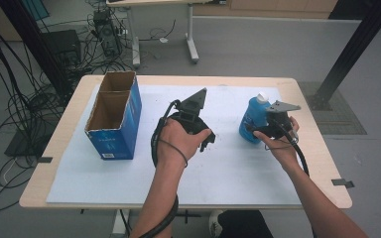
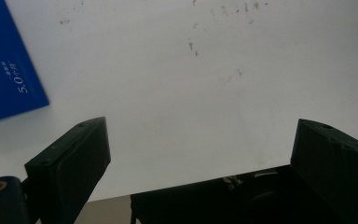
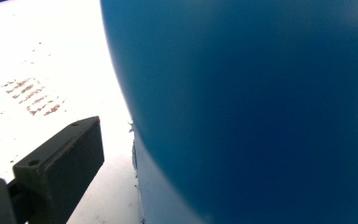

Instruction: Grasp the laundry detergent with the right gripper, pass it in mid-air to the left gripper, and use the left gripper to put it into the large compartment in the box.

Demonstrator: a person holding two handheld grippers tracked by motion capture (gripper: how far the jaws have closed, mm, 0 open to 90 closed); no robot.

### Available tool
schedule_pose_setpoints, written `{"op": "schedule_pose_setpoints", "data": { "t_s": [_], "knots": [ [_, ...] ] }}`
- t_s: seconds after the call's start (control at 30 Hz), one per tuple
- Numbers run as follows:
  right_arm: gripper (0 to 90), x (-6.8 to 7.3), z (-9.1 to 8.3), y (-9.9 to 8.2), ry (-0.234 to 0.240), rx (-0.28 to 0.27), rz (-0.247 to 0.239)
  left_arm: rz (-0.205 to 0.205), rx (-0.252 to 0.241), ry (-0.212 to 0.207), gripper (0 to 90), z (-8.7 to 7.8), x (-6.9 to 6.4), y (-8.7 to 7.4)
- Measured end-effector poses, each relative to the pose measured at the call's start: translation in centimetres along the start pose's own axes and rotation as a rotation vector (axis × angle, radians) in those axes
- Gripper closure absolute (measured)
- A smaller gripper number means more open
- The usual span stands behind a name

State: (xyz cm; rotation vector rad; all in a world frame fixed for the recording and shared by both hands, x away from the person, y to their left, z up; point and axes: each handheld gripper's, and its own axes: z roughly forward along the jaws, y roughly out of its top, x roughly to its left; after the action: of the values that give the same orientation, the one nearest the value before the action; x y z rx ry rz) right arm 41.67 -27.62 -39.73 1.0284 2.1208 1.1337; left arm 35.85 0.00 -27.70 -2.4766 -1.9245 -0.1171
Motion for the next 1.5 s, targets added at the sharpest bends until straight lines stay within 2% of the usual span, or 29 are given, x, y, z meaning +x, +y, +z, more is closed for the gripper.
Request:
{"op": "schedule_pose_setpoints", "data": {
  "t_s": [1.5],
  "knots": [
    [2.0, 0.16, 0.09, 0.01, 0.006, 0.001, 0.005, 0.003, -0.006, 0.002, 5.1, -0.27, 0.06, 0.06]
  ]
}}
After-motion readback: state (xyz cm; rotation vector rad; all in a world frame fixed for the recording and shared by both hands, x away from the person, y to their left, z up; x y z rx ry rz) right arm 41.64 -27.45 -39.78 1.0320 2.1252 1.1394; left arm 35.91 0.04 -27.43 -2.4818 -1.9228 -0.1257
